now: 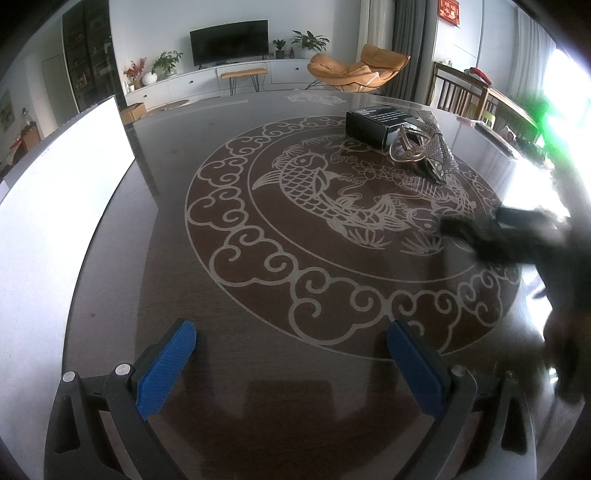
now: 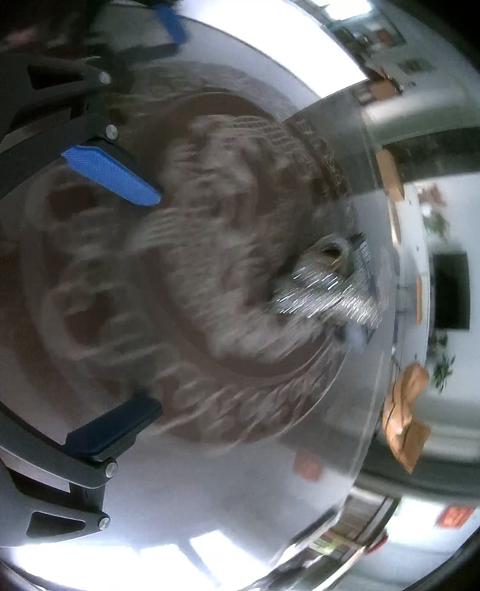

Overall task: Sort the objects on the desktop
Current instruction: 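Grasp the silver bow clip with the right tool while the left tool approaches the black box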

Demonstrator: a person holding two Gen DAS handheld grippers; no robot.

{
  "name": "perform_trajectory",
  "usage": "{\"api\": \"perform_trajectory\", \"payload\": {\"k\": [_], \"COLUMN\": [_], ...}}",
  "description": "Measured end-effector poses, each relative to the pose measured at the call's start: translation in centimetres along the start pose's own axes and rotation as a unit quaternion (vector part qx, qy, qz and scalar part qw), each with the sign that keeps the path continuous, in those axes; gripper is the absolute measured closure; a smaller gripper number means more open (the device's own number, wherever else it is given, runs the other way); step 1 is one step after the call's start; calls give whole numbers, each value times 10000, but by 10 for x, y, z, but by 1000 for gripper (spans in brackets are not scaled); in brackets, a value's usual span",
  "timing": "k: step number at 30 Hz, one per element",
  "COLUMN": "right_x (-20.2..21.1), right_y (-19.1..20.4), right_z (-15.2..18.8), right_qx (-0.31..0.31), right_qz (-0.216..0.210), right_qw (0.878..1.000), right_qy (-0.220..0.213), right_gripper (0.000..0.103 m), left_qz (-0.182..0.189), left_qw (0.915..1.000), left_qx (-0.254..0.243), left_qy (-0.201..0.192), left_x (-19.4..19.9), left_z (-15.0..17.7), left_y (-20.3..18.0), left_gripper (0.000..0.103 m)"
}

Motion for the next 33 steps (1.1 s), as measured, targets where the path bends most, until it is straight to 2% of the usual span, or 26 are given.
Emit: {"api": "perform_trajectory", "payload": {"k": [4,6,7,8,10,11,15,22,25,26,28,31,33], "right_x": [-25,-35,-38,-38,-35,-33,-14,44,58,62,65,68,61], "right_y": [3,3,2,0,-5,-8,-16,-31,-35,-36,-39,-38,-42], "right_z": [-43,-59,-65,-68,-70,-68,-41,46,65,70,75,79,68], "right_qx": [-56,-40,-39,-58,-47,-44,-42,-184,-367,-445,-567,-627,-600], "right_qz": [-226,-222,-166,-125,-35,-70,-130,60,-30,-78,-175,-247,-230], "right_qw": [9997,9997,9998,9997,9994,9994,9991,9988,9981,9976,9966,9959,9963], "right_qy": [-126,-122,-140,-206,-332,-347,-413,-459,-501,-524,-565,-596,-579], "right_gripper": [0,1,4,11,49,53,53,53,53,53,52,52,52], "left_qz": [0,0,0,0,0,-1,-1,-12,193,318,191,61,74], "left_qw": [10000,10000,10000,10000,10000,10000,10000,10000,9991,9972,9952,9923,9907], "left_qx": [0,0,0,-1,-2,-2,-3,13,-348,-603,-869,-1221,-1357], "left_qy": [1,0,-1,0,0,0,1,2,150,292,406,199,100], "left_x": [0,0,0,0,0,0,0,0,-7,-14,-26,-45,-59], "left_z": [0,0,0,0,0,0,0,0,-10,-19,-40,-84,-115], "left_y": [0,0,0,0,0,0,0,0,-10,-17,-24,-32,-41], "left_gripper": [0,0,0,0,0,0,0,0,0,0,0,0,0]}}
Point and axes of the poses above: each gripper's, at about its wrist camera, not at the fingertips, and x roughly against the way its jaws point, y to its left, z to its underside, the point moved 5 cm from there along -x, roughly the way its jaws point, and after that the axes turned 8 degrees about x, right-handed, at the moved point
